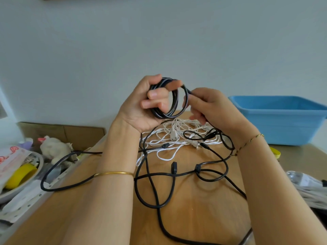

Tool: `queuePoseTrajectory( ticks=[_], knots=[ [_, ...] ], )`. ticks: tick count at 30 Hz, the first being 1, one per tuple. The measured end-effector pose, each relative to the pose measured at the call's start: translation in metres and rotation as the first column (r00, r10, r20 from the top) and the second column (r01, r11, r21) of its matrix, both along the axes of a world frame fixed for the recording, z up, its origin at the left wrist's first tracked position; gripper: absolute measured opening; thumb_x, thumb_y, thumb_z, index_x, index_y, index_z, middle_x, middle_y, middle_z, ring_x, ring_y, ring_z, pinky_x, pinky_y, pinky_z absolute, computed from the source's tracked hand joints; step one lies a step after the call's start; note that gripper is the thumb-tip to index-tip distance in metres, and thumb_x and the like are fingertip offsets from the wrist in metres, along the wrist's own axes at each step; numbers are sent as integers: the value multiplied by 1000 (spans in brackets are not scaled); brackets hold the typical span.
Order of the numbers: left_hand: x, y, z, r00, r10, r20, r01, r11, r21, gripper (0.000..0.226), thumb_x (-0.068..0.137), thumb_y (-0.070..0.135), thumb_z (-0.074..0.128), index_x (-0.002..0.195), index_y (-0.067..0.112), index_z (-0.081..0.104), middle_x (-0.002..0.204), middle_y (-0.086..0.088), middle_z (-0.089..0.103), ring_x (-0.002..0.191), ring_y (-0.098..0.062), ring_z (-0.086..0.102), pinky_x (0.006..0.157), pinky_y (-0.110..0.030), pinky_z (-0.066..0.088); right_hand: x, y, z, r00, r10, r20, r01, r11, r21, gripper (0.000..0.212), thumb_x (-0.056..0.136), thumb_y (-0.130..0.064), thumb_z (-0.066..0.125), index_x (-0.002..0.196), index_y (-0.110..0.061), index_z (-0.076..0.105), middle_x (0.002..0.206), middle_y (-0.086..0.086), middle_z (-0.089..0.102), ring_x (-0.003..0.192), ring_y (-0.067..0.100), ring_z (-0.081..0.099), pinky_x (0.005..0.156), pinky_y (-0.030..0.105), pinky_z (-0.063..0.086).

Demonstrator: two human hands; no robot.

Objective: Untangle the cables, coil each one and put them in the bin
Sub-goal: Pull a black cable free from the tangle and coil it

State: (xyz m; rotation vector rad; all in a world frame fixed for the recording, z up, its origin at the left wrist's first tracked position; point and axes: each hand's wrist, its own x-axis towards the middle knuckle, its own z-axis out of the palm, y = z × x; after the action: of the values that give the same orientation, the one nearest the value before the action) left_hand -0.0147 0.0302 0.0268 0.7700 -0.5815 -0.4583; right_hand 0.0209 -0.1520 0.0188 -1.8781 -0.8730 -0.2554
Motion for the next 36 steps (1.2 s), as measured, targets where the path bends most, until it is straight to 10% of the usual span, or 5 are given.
queuePoseTrajectory(
  ticks=[5, 15, 23, 29, 36],
  knots=[
    [-1, 2, -1, 964, 210, -165, -260, 882, -394, 32, 89, 13, 49, 100, -15, 61, 45, 1, 53, 32, -8, 47, 54, -26, 57, -2, 2, -4, 990, 72, -121, -83, 992, -91, 11, 92, -15, 58, 94, -6, 65, 58, 4, 55, 50, 13, 52, 81, 52, 54],
    [6, -19, 5, 622, 764, -171, -767, 550, -330, 15, 101, 13, 44, 93, 0, 48, 65, -9, 57, 47, -11, 50, 89, -49, 52, -5, -5, 0, 919, 129, -373, -214, 957, -197, 17, 88, -5, 60, 103, -8, 67, 68, 7, 64, 58, 18, 65, 58, 23, 52],
    [17, -16, -18, 22, 777, 630, -991, -66, 116, 27, 102, 16, 39, 95, -4, 56, 86, 0, 70, 65, -1, 66, 70, -10, 46, -12, 4, 5, 936, 154, -316, -214, 963, -164, 29, 83, -2, 64, 110, -11, 61, 64, 7, 56, 44, 13, 40, 40, 21, 32],
    [18, -28, -21, 211, 365, 907, -891, -311, 332, 20, 98, 22, 46, 86, 6, 48, 63, 3, 62, 57, 5, 59, 62, -18, 45, -5, 4, 5, 996, -29, -83, 23, 997, -72, 41, 76, 0, 68, 112, -16, 56, 74, 5, 65, 55, 5, 54, 53, 18, 43],
    [-1, -20, -12, 496, 434, 752, -807, -89, 583, 31, 80, 31, 46, 99, 8, 55, 68, -3, 69, 71, -24, 64, 83, -50, 52, 6, 5, 1, 977, -176, 118, 170, 984, 54, 31, 80, -4, 67, 107, -17, 59, 77, -9, 66, 63, -1, 55, 66, 14, 44]
  ],
)
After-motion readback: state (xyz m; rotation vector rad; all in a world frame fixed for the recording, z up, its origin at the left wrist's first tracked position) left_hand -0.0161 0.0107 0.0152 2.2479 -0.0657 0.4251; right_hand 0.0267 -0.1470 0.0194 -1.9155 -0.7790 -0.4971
